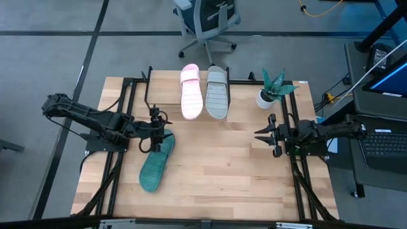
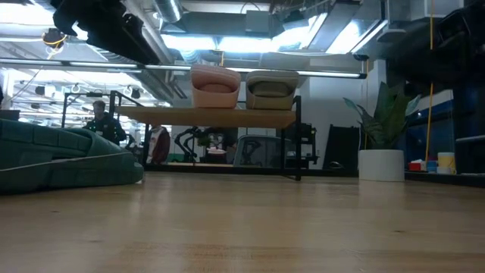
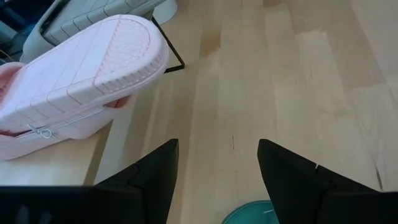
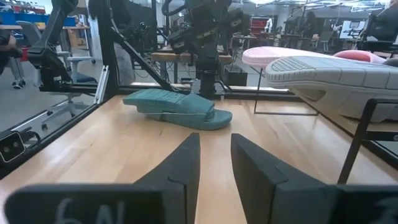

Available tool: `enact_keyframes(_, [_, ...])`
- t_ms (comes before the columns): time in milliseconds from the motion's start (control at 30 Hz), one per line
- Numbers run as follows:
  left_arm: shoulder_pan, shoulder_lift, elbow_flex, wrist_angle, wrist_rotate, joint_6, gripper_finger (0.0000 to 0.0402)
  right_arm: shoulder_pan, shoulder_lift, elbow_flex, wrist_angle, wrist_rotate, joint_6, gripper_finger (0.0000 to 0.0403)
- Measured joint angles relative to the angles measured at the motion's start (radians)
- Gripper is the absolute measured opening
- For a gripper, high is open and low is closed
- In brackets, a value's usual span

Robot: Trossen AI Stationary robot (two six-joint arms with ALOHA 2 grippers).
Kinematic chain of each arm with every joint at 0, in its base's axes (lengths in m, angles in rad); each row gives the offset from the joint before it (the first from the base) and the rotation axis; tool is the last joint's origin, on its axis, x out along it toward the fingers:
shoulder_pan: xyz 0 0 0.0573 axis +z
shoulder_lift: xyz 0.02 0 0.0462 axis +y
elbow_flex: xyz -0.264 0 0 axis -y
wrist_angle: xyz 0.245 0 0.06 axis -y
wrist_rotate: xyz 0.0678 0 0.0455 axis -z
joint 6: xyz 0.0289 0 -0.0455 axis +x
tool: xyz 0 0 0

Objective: Pick and place slippers onto the shelf
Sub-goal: Put the pair of green slippers on the shelf

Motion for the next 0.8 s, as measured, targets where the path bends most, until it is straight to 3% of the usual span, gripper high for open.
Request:
enact_keyframes(167, [0.000, 0.000, 0.003, -0.020, 0.053, 0.002, 0.0213, 0.000, 0.000, 0.000, 0.000, 0.000, -0.003, 0.0092])
enact_keyframes(333, [-0.045, 0.001, 0.088, -0.184, 0.045, -0.036, 0.0213, 0.000, 0.000, 0.000, -0.002, 0.000, 0.042, 0.0092])
enact_keyframes(533, [-0.202, 0.010, 0.193, -0.343, 0.037, -0.127, 0.0213, 0.000, 0.000, 0.000, -0.002, 0.000, 0.049, 0.0092])
enact_keyframes(800, [-0.388, 0.140, 0.198, -0.410, -0.063, -0.351, 0.0213, 0.000, 0.001, 0.000, -0.001, 0.000, 0.058, 0.0092])
